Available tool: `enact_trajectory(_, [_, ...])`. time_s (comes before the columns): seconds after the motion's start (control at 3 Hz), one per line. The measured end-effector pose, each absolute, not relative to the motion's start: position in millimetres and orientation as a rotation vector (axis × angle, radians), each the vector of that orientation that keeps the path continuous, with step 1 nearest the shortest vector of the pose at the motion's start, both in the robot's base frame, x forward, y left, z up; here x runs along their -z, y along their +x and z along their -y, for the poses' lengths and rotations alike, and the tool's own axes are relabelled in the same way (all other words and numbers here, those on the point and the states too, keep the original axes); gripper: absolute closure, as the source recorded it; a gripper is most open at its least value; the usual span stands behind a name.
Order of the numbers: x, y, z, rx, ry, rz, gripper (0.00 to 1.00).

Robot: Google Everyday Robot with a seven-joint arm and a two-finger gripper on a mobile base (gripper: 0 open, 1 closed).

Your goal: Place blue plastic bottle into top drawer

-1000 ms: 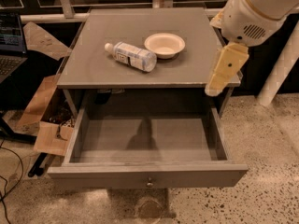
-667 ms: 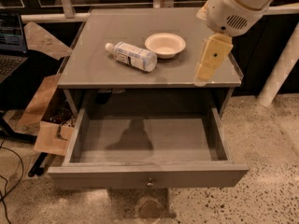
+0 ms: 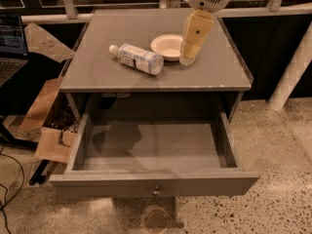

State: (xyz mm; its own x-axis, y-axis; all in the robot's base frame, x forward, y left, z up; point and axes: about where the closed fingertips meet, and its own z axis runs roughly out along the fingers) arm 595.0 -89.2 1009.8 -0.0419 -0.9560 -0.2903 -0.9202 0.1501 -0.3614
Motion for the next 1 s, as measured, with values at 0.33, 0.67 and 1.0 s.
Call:
enact_trajectory(0.33, [-1005,592,91,0.085,-1.717,-1.993,0.00])
enact_trajectory(0.67, [-991,602,83,0.085,-1.579,-2.020,0.00])
enact_trajectory(1.0, [-985,626,68,0.071,-1.505,-2.001,0.00])
